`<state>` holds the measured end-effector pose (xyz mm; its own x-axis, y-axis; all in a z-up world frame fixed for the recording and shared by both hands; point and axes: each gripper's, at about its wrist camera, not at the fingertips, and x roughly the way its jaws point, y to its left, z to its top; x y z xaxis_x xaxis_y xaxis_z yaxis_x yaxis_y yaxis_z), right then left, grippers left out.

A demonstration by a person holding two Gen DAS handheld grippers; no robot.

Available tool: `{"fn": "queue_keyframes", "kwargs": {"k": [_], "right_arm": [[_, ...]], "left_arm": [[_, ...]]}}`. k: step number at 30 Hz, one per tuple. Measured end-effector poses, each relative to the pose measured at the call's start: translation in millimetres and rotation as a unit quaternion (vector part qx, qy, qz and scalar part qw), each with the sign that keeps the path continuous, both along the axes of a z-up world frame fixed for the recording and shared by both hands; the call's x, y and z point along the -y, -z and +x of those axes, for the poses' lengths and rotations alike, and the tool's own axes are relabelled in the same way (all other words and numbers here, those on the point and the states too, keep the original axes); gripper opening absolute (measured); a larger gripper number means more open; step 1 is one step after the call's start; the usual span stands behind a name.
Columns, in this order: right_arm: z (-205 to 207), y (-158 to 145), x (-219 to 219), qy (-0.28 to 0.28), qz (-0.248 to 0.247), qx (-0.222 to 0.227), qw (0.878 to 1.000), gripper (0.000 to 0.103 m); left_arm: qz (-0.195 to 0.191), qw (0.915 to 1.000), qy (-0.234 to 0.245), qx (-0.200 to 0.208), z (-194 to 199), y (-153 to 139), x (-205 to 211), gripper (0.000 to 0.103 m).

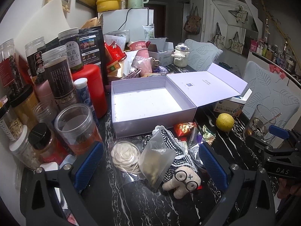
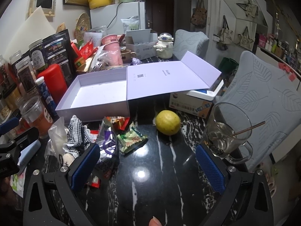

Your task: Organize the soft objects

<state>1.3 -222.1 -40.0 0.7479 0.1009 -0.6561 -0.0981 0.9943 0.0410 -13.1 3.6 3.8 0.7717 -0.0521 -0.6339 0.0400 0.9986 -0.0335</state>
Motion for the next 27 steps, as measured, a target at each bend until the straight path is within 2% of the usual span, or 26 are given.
{"fn": "queue_keyframes", "kwargs": {"k": [27], "right_arm": [[-20, -10, 0, -0.010, 0.002, 0.019, 1.000, 0.103]], "left_arm": [[-0.009, 0.9998, -0.007, 0.015, -22, -11, 0, 0.103]]}}
